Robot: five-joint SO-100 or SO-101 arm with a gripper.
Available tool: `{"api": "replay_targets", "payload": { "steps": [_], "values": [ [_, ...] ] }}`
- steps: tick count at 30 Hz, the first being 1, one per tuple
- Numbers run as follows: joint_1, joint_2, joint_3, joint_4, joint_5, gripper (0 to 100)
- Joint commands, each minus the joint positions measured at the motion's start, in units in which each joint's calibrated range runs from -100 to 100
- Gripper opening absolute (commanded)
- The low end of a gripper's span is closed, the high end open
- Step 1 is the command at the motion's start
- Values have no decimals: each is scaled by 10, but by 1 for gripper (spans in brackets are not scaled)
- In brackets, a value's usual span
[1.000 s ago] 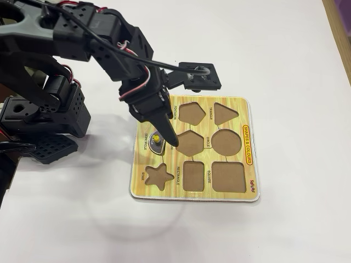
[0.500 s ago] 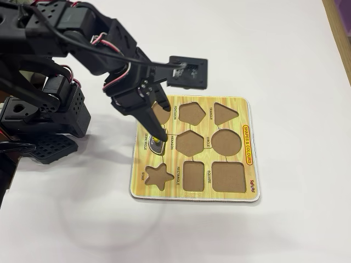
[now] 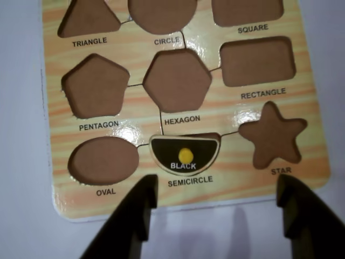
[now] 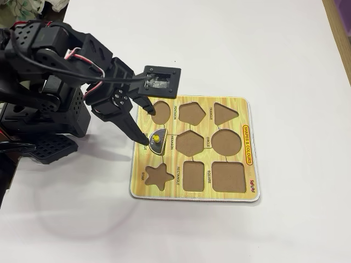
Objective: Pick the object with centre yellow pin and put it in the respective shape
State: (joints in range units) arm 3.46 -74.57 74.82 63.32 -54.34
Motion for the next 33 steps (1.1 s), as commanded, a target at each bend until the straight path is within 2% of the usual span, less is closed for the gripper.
{"api": "replay_targets", "payload": {
  "steps": [1, 18, 33],
  "values": [
    [3, -38, 11, -1, -1, 25],
    [3, -242, 238, -1, -1, 25],
    [6, -230, 241, 9, 6, 25]
  ]
}}
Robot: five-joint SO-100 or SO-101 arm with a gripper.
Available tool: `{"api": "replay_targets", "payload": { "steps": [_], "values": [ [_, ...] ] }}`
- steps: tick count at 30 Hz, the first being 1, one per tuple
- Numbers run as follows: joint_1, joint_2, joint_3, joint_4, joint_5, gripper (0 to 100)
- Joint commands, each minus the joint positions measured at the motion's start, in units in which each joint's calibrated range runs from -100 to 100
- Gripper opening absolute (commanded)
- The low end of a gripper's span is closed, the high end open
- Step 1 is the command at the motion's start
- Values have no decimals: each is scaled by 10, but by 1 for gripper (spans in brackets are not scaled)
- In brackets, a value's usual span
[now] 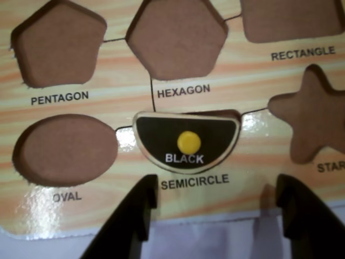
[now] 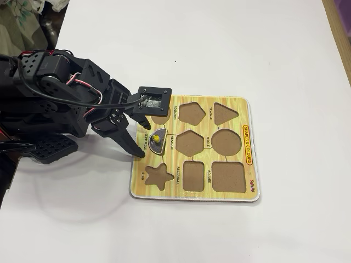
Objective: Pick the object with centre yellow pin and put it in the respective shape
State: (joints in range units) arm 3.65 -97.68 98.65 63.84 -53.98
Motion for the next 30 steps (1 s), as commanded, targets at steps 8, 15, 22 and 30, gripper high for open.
{"api": "replay_targets", "payload": {
  "steps": [8, 15, 22, 30],
  "values": [
    [6, -2, 3, 116, 1, 25],
    [6, -7, 3, 118, 2, 25],
    [6, -7, 3, 118, 2, 25],
    [6, -7, 3, 118, 2, 25]
  ]
}}
